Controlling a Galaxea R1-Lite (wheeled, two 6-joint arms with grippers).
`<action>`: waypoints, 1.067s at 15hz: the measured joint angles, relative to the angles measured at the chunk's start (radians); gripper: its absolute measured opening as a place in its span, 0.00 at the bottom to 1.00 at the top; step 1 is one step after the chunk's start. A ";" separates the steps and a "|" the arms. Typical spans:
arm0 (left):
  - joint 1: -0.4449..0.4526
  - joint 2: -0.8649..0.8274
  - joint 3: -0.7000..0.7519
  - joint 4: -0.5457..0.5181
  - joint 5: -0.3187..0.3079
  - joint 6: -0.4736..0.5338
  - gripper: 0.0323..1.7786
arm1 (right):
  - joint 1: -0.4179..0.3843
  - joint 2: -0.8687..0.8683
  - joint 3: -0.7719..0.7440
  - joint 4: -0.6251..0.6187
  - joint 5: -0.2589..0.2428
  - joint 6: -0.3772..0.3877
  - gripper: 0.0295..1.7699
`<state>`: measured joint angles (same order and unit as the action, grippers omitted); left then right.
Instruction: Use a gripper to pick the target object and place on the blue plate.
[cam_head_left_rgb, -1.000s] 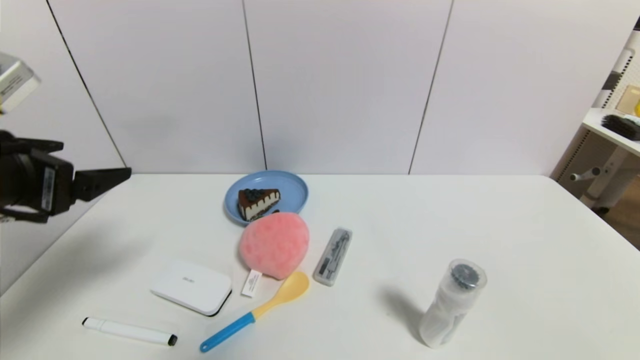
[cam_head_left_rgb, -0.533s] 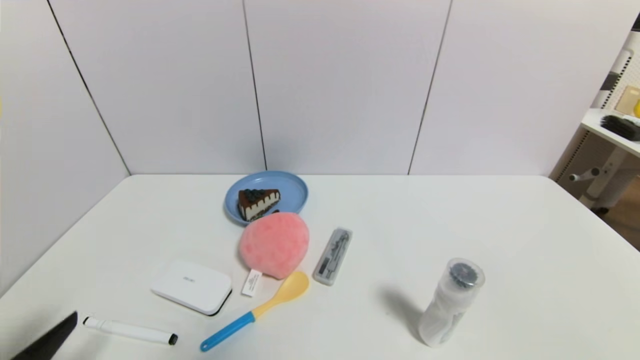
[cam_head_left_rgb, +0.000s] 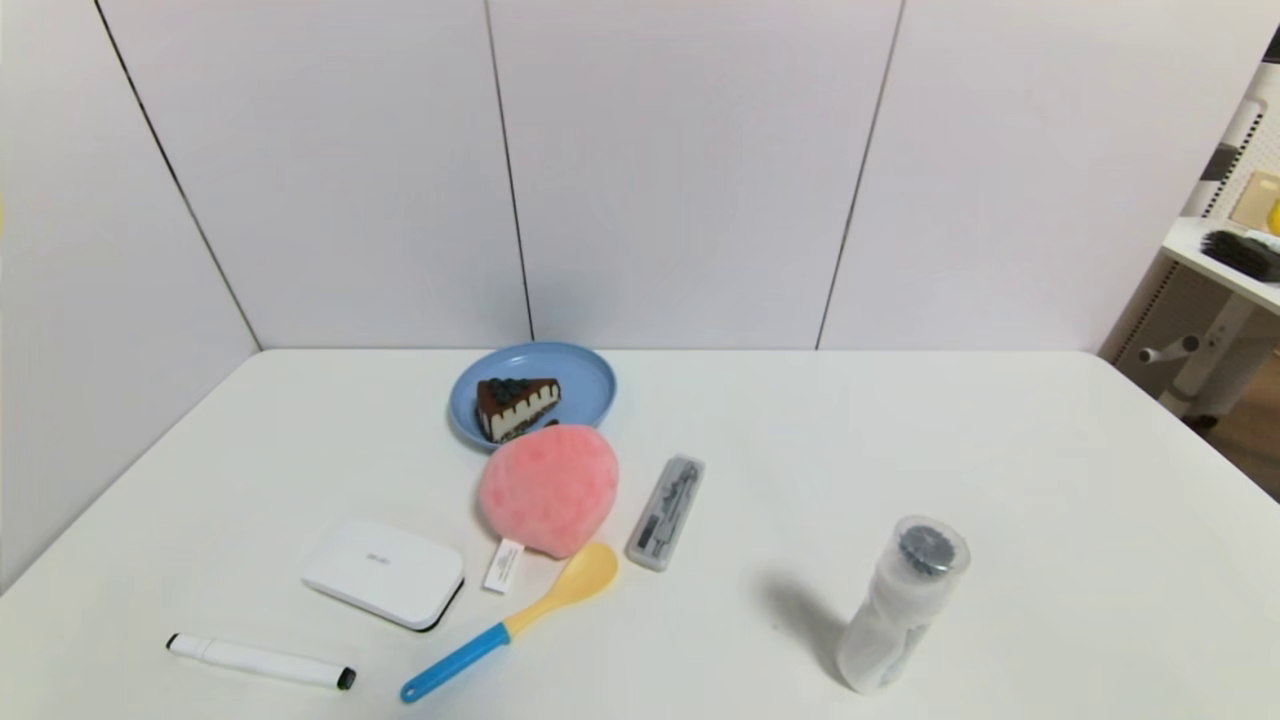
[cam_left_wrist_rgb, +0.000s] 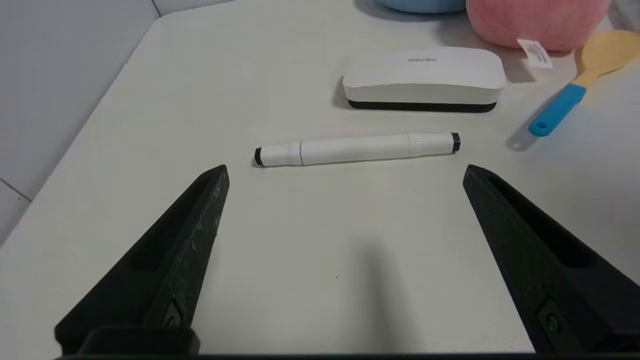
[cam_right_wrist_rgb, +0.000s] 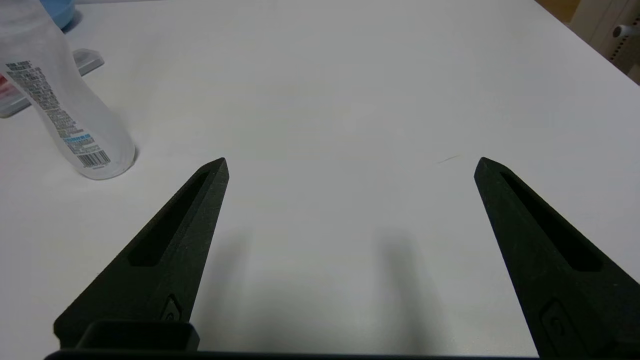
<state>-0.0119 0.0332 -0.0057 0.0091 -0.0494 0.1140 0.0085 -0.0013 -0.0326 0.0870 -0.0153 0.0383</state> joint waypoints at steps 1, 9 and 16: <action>0.001 -0.013 0.002 -0.001 0.012 -0.043 0.95 | 0.000 0.000 0.000 0.000 0.000 0.000 0.96; 0.001 -0.036 0.005 -0.004 0.051 -0.108 0.95 | 0.000 0.000 0.000 0.000 0.000 0.000 0.96; 0.001 -0.036 0.005 -0.005 0.051 -0.108 0.95 | 0.000 0.000 0.000 0.000 -0.003 0.001 0.96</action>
<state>-0.0109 -0.0032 -0.0004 0.0043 0.0013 0.0057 0.0085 -0.0013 -0.0321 0.0866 -0.0181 0.0389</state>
